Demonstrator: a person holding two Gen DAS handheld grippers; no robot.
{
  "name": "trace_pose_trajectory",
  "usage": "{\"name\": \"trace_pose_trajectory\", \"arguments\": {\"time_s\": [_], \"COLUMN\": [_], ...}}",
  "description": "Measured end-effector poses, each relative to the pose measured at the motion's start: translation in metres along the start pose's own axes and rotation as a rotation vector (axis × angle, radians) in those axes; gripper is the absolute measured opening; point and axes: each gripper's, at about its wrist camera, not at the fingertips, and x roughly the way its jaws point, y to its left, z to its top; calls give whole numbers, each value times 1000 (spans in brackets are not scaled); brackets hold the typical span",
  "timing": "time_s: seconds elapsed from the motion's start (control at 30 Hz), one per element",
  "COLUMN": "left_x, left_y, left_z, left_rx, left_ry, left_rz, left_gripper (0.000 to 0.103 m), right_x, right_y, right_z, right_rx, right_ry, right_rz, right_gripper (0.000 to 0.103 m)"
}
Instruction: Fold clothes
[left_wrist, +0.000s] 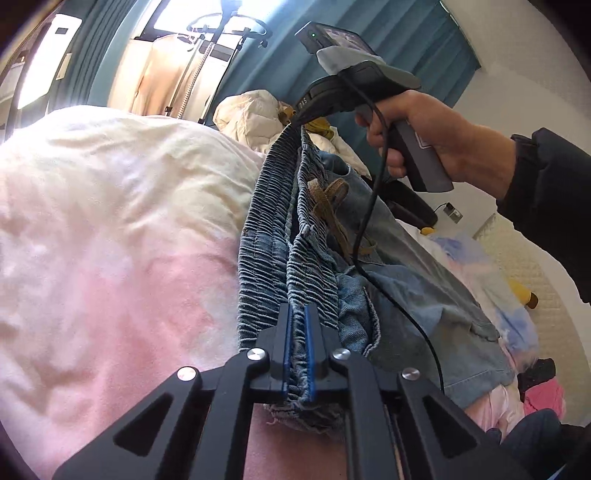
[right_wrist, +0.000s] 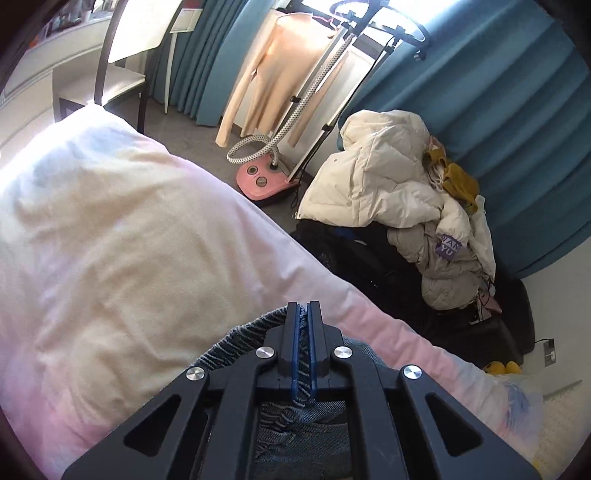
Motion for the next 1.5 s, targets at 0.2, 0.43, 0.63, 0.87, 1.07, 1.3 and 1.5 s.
{"name": "trace_pose_trajectory", "arguments": {"time_s": [0.2,0.43,0.63,0.87,1.07,1.3,1.5], "left_x": [3,6,3,-4,-6,-4,-3], "left_y": [5,20,36,41,34,28,27], "left_z": [-3,-7,-8,-7,-7,-12,-12], "left_rx": [-18,-57,-135,-164,-128,-115,-124], "left_ry": [16,45,52,52,70,94,77], "left_rz": [19,15,-7,-84,-220,-239,-221], "left_gripper": [6,6,24,45,45,45,26], "right_x": [19,41,22,35,49,61,71], "right_y": [22,26,11,-4,-16,-19,-8], "right_z": [20,7,-3,-24,-36,-30,-17], "right_rx": [-34,4,80,160,192,223,204], "right_ry": [-50,14,20,149,211,209,192], "right_rz": [-2,103,161,186,181,158,132], "right_gripper": [0,0,25,42,53,54,53]}}
